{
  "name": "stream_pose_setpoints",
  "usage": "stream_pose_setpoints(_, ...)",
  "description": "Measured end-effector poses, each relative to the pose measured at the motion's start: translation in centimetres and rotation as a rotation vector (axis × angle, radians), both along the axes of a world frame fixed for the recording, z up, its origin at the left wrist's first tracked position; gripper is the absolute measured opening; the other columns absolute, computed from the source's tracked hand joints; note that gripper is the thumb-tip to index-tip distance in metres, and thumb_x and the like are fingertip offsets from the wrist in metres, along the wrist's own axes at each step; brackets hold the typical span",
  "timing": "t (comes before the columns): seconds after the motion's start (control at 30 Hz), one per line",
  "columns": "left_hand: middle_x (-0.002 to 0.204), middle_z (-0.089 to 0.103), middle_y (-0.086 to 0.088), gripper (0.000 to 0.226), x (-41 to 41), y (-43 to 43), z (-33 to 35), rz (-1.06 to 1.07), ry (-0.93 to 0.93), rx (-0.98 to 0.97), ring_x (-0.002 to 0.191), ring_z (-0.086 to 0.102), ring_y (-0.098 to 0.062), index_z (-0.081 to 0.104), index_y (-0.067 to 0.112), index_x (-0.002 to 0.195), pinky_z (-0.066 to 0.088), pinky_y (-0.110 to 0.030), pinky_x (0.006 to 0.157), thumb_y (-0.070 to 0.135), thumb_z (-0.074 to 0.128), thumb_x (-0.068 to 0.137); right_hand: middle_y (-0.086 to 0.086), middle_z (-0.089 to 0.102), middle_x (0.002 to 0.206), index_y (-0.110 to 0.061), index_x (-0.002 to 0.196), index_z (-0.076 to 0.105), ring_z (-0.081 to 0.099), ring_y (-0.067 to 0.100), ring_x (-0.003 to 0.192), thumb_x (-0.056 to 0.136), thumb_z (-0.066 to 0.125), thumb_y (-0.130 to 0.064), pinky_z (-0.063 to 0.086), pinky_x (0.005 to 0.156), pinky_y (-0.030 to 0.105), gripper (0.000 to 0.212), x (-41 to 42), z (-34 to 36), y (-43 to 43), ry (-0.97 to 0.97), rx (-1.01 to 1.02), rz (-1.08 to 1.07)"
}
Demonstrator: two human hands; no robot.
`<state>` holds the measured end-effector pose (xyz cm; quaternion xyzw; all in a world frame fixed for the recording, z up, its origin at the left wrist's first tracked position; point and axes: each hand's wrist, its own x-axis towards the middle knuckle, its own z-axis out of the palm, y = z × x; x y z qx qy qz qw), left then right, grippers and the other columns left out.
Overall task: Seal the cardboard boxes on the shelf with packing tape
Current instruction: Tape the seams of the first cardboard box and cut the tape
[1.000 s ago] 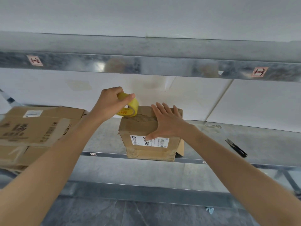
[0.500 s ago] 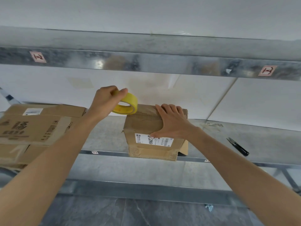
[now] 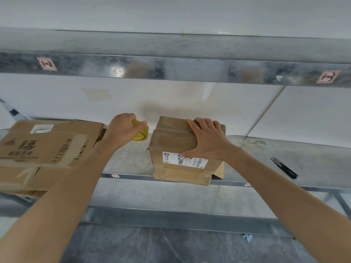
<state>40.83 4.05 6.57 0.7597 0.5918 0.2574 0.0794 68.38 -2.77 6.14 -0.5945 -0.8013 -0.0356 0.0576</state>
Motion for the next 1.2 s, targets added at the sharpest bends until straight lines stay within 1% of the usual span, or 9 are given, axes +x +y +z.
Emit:
stream_pose_setpoints(0.3, 0.065, 0.046, -0.006, 0.047, 2.8, -1.6, -2.5, 0.003, 0.147, 0.045, 0.068, 0.046, -0.029, 0.043, 0.006, 0.066, 0.027, -0.033, 0.061, 0.044, 0.055, 0.091, 0.002, 0.034, 0.134, -0.022, 0.143, 0.018, 0.032, 0.025, 0.122, 0.057, 0.042, -0.087, 0.023, 0.107, 0.045, 0.110, -0.3, -0.5, 0.2, -0.037, 0.035, 0.009)
stream_pose_setpoints(0.47, 0.063, 0.045, -0.006, 0.047, 3.2, -2.2, -3.3, 0.058, 0.139, 0.082, 0.064, 0.043, -0.026, 0.042, 0.007, 0.066, 0.029, -0.033, 0.061, 0.045, 0.053, 0.091, 0.003, 0.010, 0.156, -0.021, 0.149, 0.007, 0.008, 0.025, 0.141, 0.071, 0.044, -0.079, 0.004, 0.113, 0.056, 0.104, -0.9, -0.3, -0.9, -0.042, 0.026, 0.018)
stream_pose_setpoints(0.6, 0.062, 0.043, -0.003, 0.047, 3.8, -2.7, -3.6, 0.104, 0.122, 0.119, 0.062, 0.041, -0.024, 0.042, 0.008, 0.065, 0.027, -0.031, 0.060, 0.045, 0.056, 0.091, 0.006, -0.003, 0.160, -0.013, 0.152, 0.000, -0.005, 0.023, 0.147, 0.089, 0.039, -0.056, -0.009, 0.114, 0.051, 0.085, -3.0, -1.6, -3.6, -0.096, 0.078, 0.047)
stream_pose_setpoints(0.67, 0.061, 0.044, -0.002, 0.047, 4.1, -3.1, -3.8, 0.101, 0.139, 0.123, 0.061, 0.041, -0.023, 0.043, 0.009, 0.065, 0.027, -0.031, 0.059, 0.046, 0.056, 0.090, 0.005, -0.005, 0.160, -0.011, 0.152, -0.001, -0.006, 0.021, 0.147, 0.090, 0.035, -0.060, -0.009, 0.114, 0.049, 0.086, -3.8, -2.3, -4.4, -0.106, 0.052, 0.026)
stream_pose_setpoints(0.8, 0.062, 0.043, 0.001, 0.048, 4.0, -3.7, -4.1, 0.103, 0.067, 0.088, 0.061, 0.041, -0.021, 0.043, 0.009, 0.066, 0.027, -0.031, 0.060, 0.048, 0.054, 0.091, 0.004, 0.003, 0.160, -0.010, 0.151, 0.010, -0.002, 0.019, 0.147, 0.080, 0.029, -0.077, -0.016, 0.111, 0.050, 0.099, -5.6, -2.4, -5.0, -0.024, 0.073, -0.120)
stream_pose_setpoints(0.87, 0.061, 0.041, 0.004, 0.047, 4.0, -4.1, -4.1, 0.100, 0.026, 0.068, 0.060, 0.041, -0.019, 0.042, 0.012, 0.065, 0.026, -0.031, 0.058, 0.050, 0.053, 0.091, 0.005, 0.011, 0.159, -0.010, 0.149, 0.017, 0.004, 0.021, 0.147, 0.075, 0.027, -0.081, -0.014, 0.111, 0.053, 0.102, -7.0, -2.5, -5.3, 0.049, 0.100, -0.214)
stream_pose_setpoints(1.0, 0.060, 0.044, 0.005, 0.047, 4.1, -5.0, -4.0, 0.120, -0.041, -0.029, 0.054, 0.040, -0.011, 0.037, 0.019, 0.062, 0.023, -0.029, 0.049, 0.055, 0.050, 0.090, 0.006, 0.024, 0.154, -0.016, 0.145, 0.026, 0.009, 0.027, 0.145, 0.071, 0.033, -0.083, -0.003, 0.110, 0.059, 0.100, -9.3, -2.7, -5.7, 0.153, 0.160, -0.366)
stream_pose_setpoints(1.1, 0.067, 0.051, 0.002, 0.034, 3.8, -5.7, -4.3, 0.114, -0.143, -0.154, 0.060, 0.046, -0.011, 0.043, 0.018, 0.069, 0.027, -0.027, 0.048, 0.046, 0.047, 0.088, 0.008, 0.025, 0.154, -0.017, 0.144, 0.031, 0.009, 0.029, 0.145, 0.072, 0.027, -0.083, -0.004, 0.109, 0.061, 0.098, -9.5, -2.8, -5.9, 0.117, 0.180, -0.408)
stream_pose_setpoints(1.2, 0.070, 0.053, 0.000, 0.024, 3.5, -6.5, -3.8, 0.064, -0.249, -0.318, 0.062, 0.049, -0.014, 0.049, 0.016, 0.074, 0.030, -0.028, 0.051, 0.039, 0.042, 0.075, 0.008, 0.026, 0.154, -0.013, 0.143, 0.033, 0.010, 0.027, 0.146, 0.077, 0.031, -0.073, -0.007, 0.109, 0.061, 0.089, -8.7, -2.9, -6.0, 0.115, 0.189, -0.378)
